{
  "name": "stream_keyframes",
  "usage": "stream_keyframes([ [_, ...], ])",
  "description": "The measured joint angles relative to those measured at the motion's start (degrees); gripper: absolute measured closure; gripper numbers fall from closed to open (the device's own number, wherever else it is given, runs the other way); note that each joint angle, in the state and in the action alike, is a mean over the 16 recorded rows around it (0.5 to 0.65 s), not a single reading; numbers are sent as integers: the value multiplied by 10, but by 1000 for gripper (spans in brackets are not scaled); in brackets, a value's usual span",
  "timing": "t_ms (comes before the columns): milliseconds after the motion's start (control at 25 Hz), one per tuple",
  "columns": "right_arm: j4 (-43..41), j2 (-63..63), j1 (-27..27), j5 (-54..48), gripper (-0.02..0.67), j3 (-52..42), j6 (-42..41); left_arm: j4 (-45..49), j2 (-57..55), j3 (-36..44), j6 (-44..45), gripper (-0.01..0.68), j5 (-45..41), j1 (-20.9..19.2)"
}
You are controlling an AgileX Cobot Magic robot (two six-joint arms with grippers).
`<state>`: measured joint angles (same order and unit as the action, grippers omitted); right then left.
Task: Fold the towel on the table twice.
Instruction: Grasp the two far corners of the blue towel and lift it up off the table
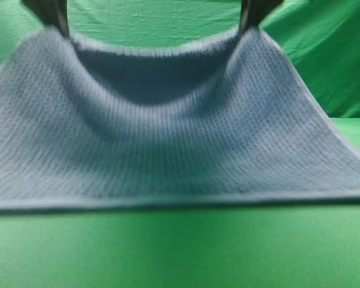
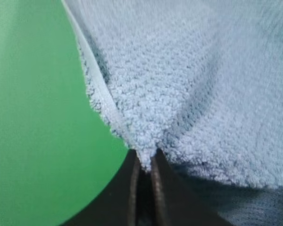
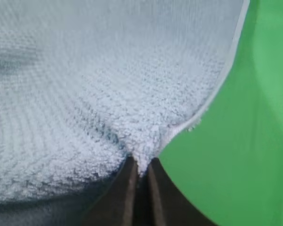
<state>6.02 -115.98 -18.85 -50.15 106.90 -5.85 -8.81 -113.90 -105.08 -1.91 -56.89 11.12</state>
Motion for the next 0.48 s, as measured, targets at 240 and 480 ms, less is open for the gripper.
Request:
stream_keyframes([
  [240, -26, 14, 0, -6, 649, 147, 0, 6, 32, -130, -1, 673, -1, -6],
  [480, -59, 15, 0, -15, 649, 223, 0, 15, 35, -208, -1, 673, -11, -6],
])
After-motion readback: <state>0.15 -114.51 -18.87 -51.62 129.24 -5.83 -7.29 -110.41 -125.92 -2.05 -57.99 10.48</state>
